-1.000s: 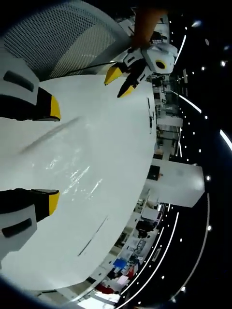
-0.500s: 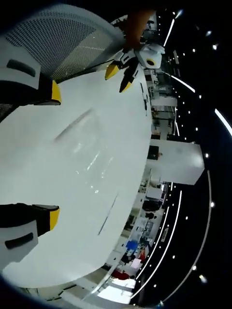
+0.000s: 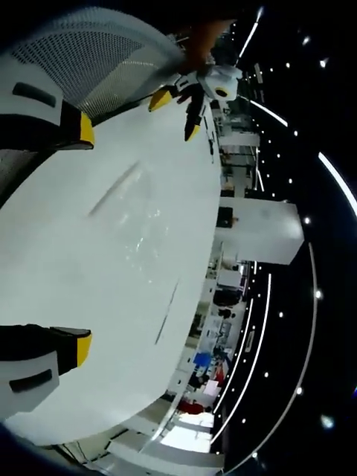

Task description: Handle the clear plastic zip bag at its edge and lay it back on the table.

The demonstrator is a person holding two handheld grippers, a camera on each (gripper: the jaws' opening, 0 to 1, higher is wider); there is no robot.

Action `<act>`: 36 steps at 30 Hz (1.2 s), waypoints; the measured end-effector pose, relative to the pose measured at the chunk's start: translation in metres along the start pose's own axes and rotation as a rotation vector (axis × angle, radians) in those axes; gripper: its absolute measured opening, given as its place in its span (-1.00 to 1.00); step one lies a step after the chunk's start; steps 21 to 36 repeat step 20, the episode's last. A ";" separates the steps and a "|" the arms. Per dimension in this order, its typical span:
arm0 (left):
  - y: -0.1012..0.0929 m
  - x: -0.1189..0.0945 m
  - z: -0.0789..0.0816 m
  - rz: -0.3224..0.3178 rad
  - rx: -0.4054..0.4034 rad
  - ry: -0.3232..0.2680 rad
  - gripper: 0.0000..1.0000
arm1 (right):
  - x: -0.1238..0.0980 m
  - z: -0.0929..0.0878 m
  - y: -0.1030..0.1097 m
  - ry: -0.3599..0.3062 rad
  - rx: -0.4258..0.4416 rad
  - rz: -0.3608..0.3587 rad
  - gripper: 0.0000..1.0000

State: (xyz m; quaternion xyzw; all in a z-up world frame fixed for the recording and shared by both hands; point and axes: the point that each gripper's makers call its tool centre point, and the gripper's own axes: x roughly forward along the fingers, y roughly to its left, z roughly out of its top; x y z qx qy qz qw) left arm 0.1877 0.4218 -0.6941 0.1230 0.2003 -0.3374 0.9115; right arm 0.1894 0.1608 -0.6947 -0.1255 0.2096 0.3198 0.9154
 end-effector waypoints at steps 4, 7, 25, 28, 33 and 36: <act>0.003 0.000 0.001 0.018 -0.014 -0.006 0.86 | 0.001 -0.002 0.002 0.011 0.002 0.004 0.99; 0.002 0.000 0.002 0.021 -0.012 -0.009 0.90 | 0.002 -0.002 0.001 0.012 -0.003 -0.003 0.99; 0.008 0.001 -0.003 0.042 0.015 0.011 0.98 | 0.004 -0.002 -0.001 0.017 -0.027 -0.010 0.99; 0.008 0.001 -0.003 0.042 0.015 0.011 0.98 | 0.004 -0.002 -0.001 0.017 -0.027 -0.010 0.99; 0.008 0.001 -0.003 0.042 0.015 0.011 0.98 | 0.004 -0.002 -0.001 0.017 -0.027 -0.010 0.99; 0.008 0.001 -0.003 0.042 0.015 0.011 0.98 | 0.004 -0.002 -0.001 0.017 -0.027 -0.010 0.99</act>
